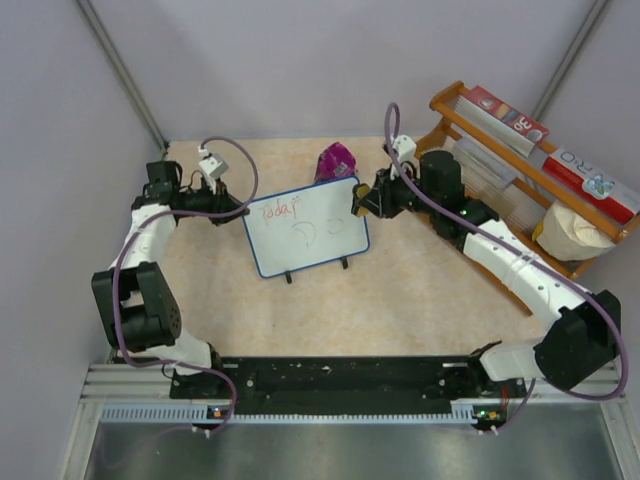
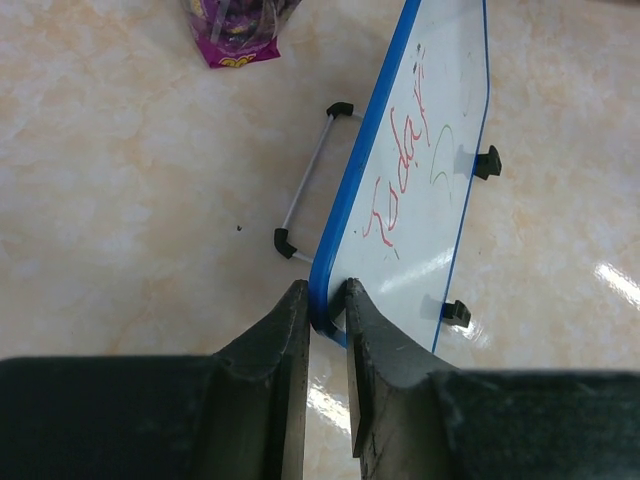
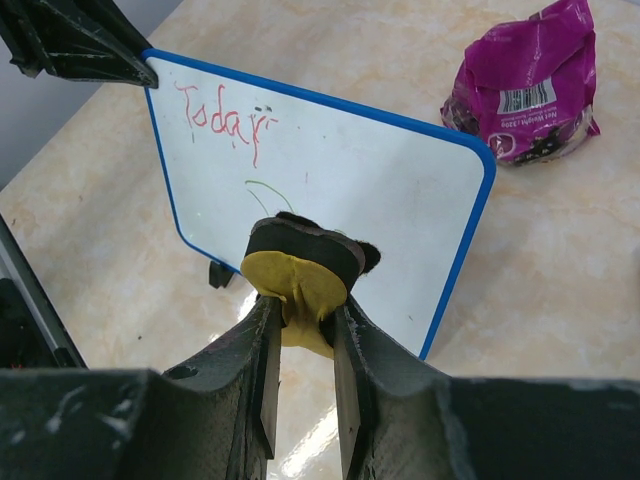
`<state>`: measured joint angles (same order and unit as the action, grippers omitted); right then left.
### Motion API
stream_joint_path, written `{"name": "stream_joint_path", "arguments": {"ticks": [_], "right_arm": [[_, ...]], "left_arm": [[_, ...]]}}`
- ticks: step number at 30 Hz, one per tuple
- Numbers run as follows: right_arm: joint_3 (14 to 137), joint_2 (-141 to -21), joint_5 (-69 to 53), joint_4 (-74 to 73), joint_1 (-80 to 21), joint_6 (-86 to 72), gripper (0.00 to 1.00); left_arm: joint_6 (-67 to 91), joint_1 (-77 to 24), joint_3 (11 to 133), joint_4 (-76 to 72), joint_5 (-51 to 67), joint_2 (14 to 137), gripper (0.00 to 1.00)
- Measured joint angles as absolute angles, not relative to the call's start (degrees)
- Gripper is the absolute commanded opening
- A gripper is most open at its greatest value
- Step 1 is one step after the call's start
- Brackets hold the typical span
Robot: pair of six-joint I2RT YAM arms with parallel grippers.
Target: Erase the whiteboard
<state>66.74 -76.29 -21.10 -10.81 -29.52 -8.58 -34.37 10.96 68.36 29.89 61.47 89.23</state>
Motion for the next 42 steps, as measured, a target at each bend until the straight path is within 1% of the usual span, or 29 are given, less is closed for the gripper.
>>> {"name": "stream_joint_path", "arguments": {"ticks": [3,14,21,31,42], "right_arm": [[66.7,-77.0,-21.2,-10.8,-29.5,-8.6,0.02],[66.8,-78.9,-21.3,-10.9,-30.3,-8.5,0.02],[67.8,-80.6,-20.3,-11.1,-33.6,-7.3,0.02],[75.2,-87.7,-11.0,-11.4,-44.8,0.0,0.01],[80.3,-99.0,3.0,-7.8,-54.9,5.3,0.0]], "left_arm": [[-34.3,11.0,67.6,29.8,61.8,88.8,0.0],[-32.6,11.0,64.5,29.8,61.0,86.0,0.0],[-29.7,10.5,58.4,26.7,59.3,79.4,0.0],[-26.7,9.3,54.7,24.3,57.5,73.5,0.0],[-26.5,9.3,54.2,23.8,57.1,72.9,0.0]]}}
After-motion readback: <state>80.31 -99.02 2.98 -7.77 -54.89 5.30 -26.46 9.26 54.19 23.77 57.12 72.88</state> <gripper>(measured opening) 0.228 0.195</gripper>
